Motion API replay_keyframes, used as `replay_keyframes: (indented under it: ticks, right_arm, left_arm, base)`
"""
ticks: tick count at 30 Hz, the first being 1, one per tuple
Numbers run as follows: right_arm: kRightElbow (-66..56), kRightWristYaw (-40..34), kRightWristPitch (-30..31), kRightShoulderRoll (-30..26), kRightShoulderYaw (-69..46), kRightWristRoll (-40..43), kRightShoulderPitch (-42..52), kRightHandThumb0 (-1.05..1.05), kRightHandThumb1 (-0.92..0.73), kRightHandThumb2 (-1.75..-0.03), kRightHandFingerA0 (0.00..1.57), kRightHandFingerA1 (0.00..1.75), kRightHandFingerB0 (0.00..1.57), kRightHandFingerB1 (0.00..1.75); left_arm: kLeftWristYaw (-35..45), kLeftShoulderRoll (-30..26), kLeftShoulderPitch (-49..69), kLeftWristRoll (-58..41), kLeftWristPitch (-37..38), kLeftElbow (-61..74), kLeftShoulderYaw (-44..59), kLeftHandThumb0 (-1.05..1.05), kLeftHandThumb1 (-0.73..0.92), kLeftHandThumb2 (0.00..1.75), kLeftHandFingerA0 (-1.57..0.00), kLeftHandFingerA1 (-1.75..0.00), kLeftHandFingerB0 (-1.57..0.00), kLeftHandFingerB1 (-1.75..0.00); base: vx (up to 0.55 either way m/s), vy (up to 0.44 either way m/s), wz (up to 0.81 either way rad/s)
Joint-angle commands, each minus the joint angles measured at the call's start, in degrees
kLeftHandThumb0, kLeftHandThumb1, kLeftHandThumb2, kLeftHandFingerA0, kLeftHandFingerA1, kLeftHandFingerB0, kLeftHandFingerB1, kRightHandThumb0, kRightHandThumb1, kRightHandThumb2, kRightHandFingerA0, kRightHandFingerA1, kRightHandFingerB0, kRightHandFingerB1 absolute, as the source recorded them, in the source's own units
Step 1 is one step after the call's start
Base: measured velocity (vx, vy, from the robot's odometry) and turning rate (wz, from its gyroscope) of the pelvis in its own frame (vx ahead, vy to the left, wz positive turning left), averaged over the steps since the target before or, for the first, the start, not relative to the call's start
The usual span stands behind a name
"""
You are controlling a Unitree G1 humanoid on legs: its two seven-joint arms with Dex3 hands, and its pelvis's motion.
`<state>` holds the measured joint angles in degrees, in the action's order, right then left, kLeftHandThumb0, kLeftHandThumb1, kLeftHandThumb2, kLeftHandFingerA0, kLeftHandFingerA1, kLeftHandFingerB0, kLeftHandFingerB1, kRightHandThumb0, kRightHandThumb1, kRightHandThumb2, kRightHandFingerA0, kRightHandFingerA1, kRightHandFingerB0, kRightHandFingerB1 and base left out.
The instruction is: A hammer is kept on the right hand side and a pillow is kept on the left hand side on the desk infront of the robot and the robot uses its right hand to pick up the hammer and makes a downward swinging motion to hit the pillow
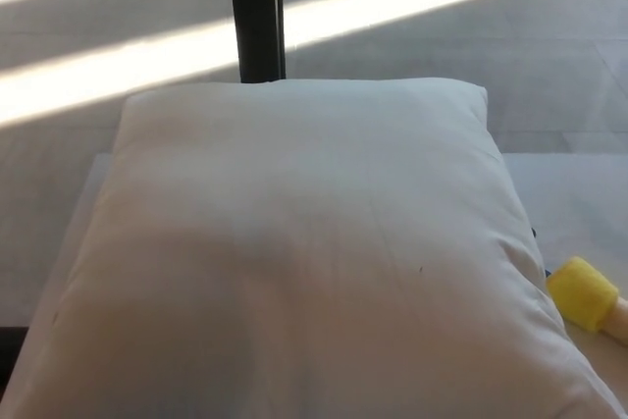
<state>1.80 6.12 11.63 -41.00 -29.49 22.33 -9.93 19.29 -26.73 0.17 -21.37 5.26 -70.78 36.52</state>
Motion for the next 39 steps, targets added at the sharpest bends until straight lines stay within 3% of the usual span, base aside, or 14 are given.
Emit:
replay_keyframes:
  ticks: [1,3,9,10,12,13,21,25,26,29,33,34,35,39]
  right_arm:
    - [-0.86,5.11,-4.49,-5.53,16.79,-17.35,-1.95,-0.83,-0.72,-0.63,0.08,0.39,0.14,0.26]
    - [-0.40,5.33,-4.50,-5.46,17.50,-17.11,-2.30,-0.79,-0.70,-0.63,0.07,0.36,0.14,0.24]
    - [7.75,5.12,-5.14,-6.02,27.65,-24.87,-6.64,-0.39,-0.35,-0.99,0.04,0.53,0.00,0.48]
    - [9.38,5.10,-5.08,-6.14,29.09,-25.93,-7.61,-0.39,-0.35,-0.99,0.04,0.53,0.00,0.47]
    - [11.08,4.99,-5.22,-6.33,30.69,-26.88,-8.73,-0.39,-0.35,-0.99,0.04,0.53,0.00,0.47]
    - [12.53,4.97,-5.72,-6.30,31.67,-27.48,-9.45,-0.39,-0.35,-0.98,0.04,0.53,0.00,0.47]
    - [18.98,5.36,-4.95,-5.67,41.09,-33.52,-13.72,-0.39,-0.33,-0.97,0.03,0.53,0.00,0.47]
    - [21.86,4.41,-9.14,-3.96,45.19,-35.88,-14.68,-0.38,-0.35,-0.98,0.04,0.53,0.00,0.47]
    - [22.74,3.88,-9.56,-3.32,45.88,-36.13,-15.07,-0.79,-0.70,-0.62,0.14,0.40,0.23,0.29]
    - [23.39,3.85,-8.95,-2.82,47.66,-36.69,-15.94,-0.81,-0.55,-0.91,0.08,0.47,0.14,0.41]
    - [26.75,2.11,-12.02,-1.41,50.53,-38.66,-17.08,-0.80,-0.69,-0.62,0.14,0.41,0.24,0.29]
    - [27.18,2.67,-11.32,-1.13,51.69,-39.29,-17.53,-0.81,-0.56,-0.91,0.09,0.48,0.14,0.40]
    - [26.41,2.85,-10.20,-0.63,52.62,-39.53,-16.46,-0.79,-0.71,-0.62,0.14,0.39,0.22,0.28]
    - [27.93,2.80,-9.36,0.26,55.61,-41.87,-16.86,-0.78,-0.71,-0.62,0.15,0.37,0.21,0.28]
  left_arm:
    - [-0.24,-0.38,0.25,0.01,0.79,-0.01,-0.53,-0.67,0.58,0.99,-0.55,-0.64,-0.44,-0.56]
    - [-0.31,-0.26,0.28,-0.07,0.84,-0.06,-0.48,-0.67,0.75,0.63,-0.61,-0.54,-0.51,-0.42]
    - [-0.24,-0.12,0.59,-0.03,1.08,0.02,-0.67,-0.67,0.75,0.63,-0.60,-0.54,-0.52,-0.43]
    - [-0.39,-0.04,0.60,-0.20,1.04,0.08,-0.53,-0.66,0.60,1.00,-0.55,-0.65,-0.45,-0.56]
    - [-0.33,0.03,0.74,-0.28,1.26,0.10,-0.46,-0.66,0.60,1.00,-0.55,-0.65,-0.45,-0.56]
    - [-0.39,0.05,0.77,-0.15,1.43,-0.02,-0.55,-0.67,0.75,0.63,-0.61,-0.55,-0.51,-0.43]
    - [-0.20,-0.17,0.95,0.23,1.37,0.02,-1.17,-0.68,0.76,0.63,-0.58,-0.53,-0.49,-0.42]
    - [0.32,-0.13,1.25,0.03,1.30,0.27,-1.22,-0.66,0.77,0.63,-0.56,-0.52,-0.47,-0.41]
    - [0.19,-0.05,1.24,-0.04,1.51,0.18,-1.15,-0.66,0.77,0.63,-0.57,-0.52,-0.48,-0.42]
    - [-0.02,-0.11,1.14,0.02,1.38,0.07,-1.24,-0.67,0.76,0.63,-0.60,-0.54,-0.50,-0.42]
    - [-0.58,-0.08,0.90,-0.10,1.31,-0.29,-1.09,-0.66,0.75,0.62,-0.61,-0.55,-0.51,-0.43]
    - [-0.52,-0.14,0.91,0.07,1.30,-0.27,-1.26,-0.66,0.76,0.62,-0.62,-0.56,-0.51,-0.43]
    - [-1.30,0.46,1.08,0.28,1.65,-0.20,-1.45,-0.65,0.75,0.62,-0.65,-0.56,-0.53,-0.44]
    - [-0.98,0.53,1.26,0.58,2.37,-0.36,-1.80,-0.67,0.74,0.63,-0.61,-0.56,-0.51,-0.44]
  base:
    - [0.00,0.000,0.00]
    - [0.00,0.000,0.00]
    - [0.00,0.000,0.00]
    - [0.00,0.000,0.00]
    - [0.00,0.000,0.00]
    - [0.00,0.000,0.00]
    - [0.00,0.000,0.00]
    - [0.00,0.000,0.00]
    - [0.00,0.000,0.00]
    - [0.00,0.000,0.00]
    - [0.00,0.000,0.00]
    - [0.00,0.000,0.00]
    - [0.00,0.000,0.00]
    - [0.00,0.000,0.00]
